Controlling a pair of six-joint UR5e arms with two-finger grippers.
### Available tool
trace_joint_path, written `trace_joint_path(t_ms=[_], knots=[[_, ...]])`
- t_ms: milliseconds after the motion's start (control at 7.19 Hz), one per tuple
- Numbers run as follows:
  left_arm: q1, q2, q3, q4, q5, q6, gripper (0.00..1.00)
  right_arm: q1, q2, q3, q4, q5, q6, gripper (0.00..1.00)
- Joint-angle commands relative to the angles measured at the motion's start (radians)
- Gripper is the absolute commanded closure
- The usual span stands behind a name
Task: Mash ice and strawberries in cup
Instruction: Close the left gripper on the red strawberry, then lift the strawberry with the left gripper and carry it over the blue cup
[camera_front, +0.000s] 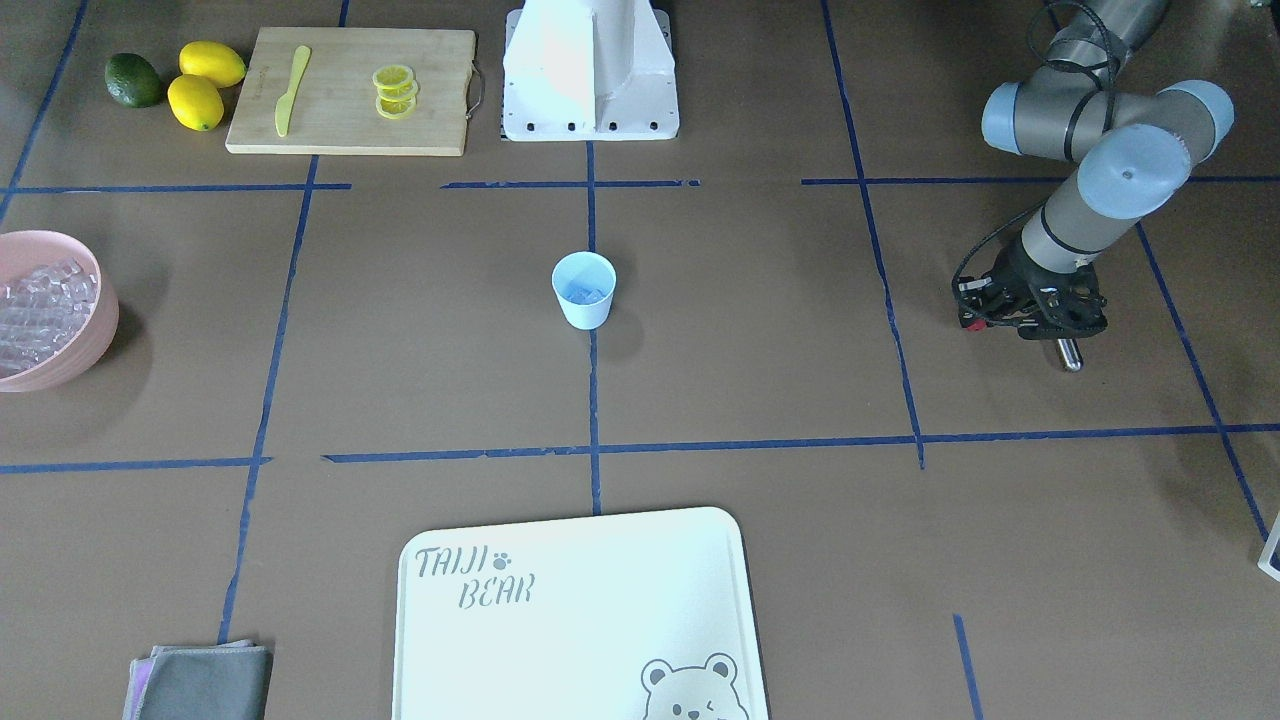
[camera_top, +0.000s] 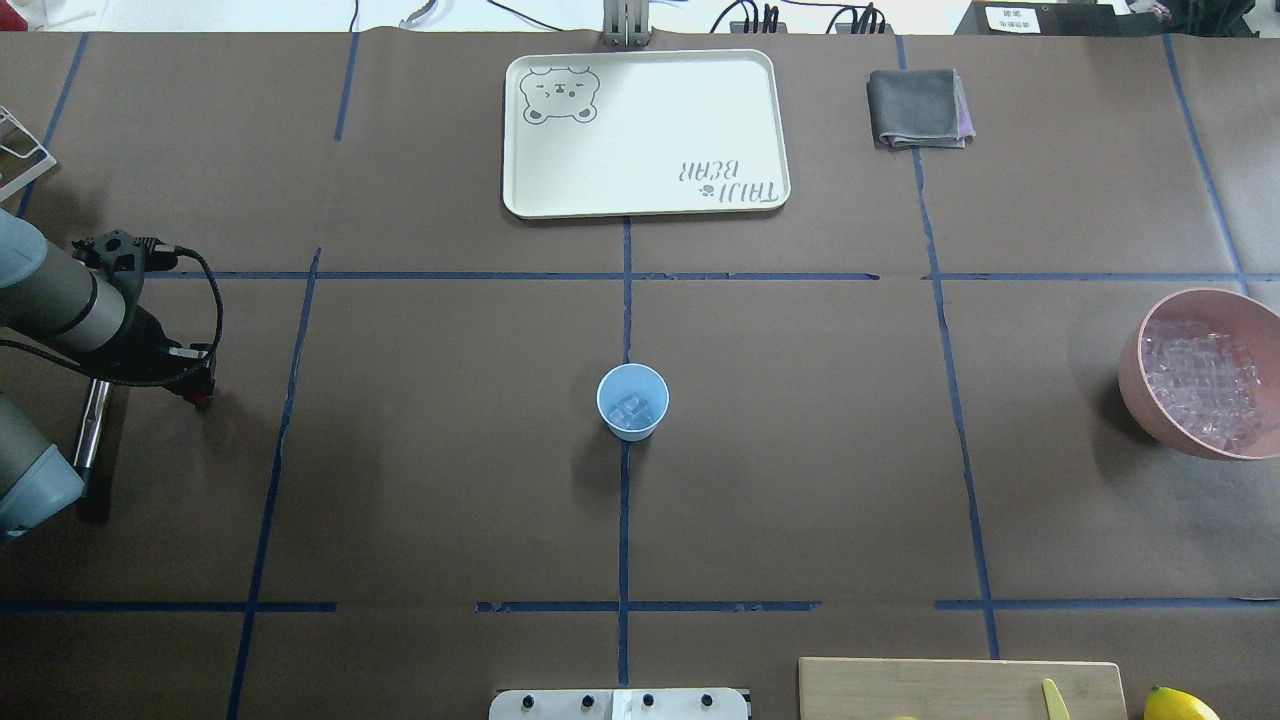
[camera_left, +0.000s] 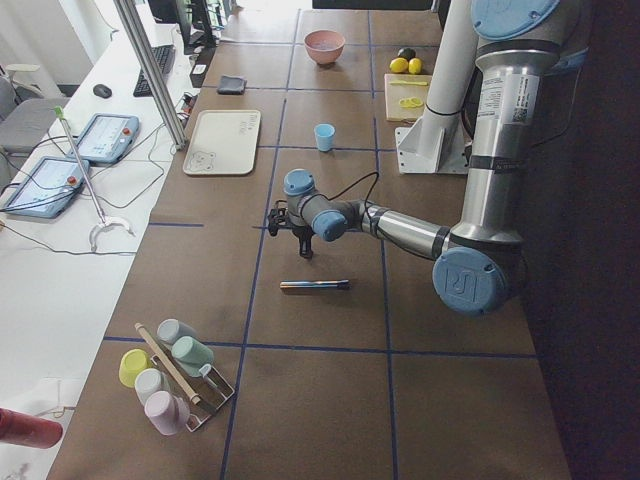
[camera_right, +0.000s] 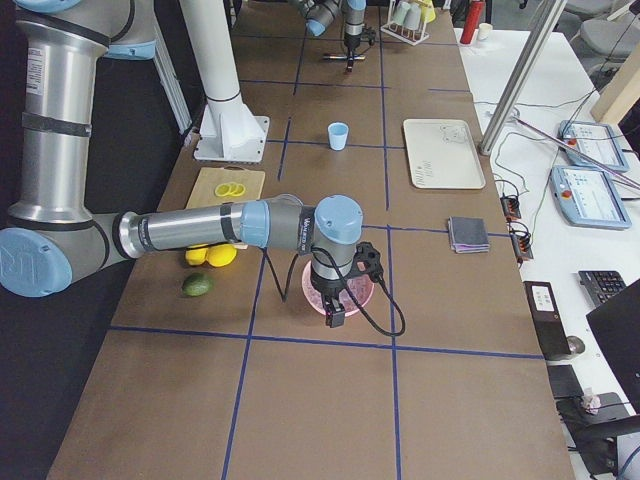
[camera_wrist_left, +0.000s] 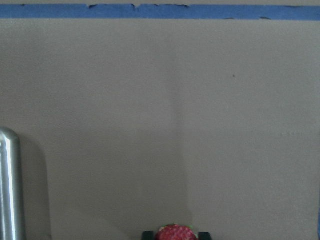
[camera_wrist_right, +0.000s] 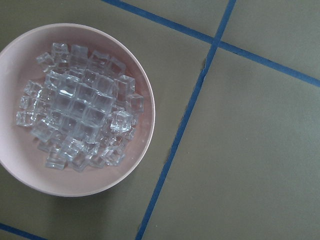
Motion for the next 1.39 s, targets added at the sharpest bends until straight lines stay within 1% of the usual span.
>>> trace_joint_path(t_ms=[0,139,417,696,835,974,1113,1252], knots=[[-0.002,-0.001,-0.039,0.007,-0.003,0.0,1.0,0.0,0.0,0.0,0.0,0.0,0.0,0.01],[-0.003,-0.007,-0.086,0.057,-0.013,0.0,1.0,0.0,0.0,0.0,0.0,0.0,0.002,0.01],[-0.012,-0.123,-0.199,0.291,-0.007,-0.002,1.0,0.002,0.0,0.0,0.0,0.0,0.002,0.01],[-0.009,-0.335,-0.218,0.538,-0.007,-0.017,1.0,0.012,0.0,0.0,0.0,0.0,0.002,0.01],[-0.002,-0.399,-0.202,0.572,-0.004,-0.078,1.0,0.015,-0.002,-0.002,0.0,0.0,0.002,0.01],[0.058,-0.444,-0.186,0.571,-0.001,-0.189,1.0,0.015,-0.002,-0.002,0.0,0.0,0.002,0.01],[0.07,-0.557,-0.121,0.571,0.014,-0.289,1.0,0.015,-0.002,-0.003,0.0,0.0,0.002,0.01],[0.136,-0.696,0.001,0.565,0.067,-0.415,1.0,0.015,-0.002,-0.002,-0.002,0.0,0.005,0.01]])
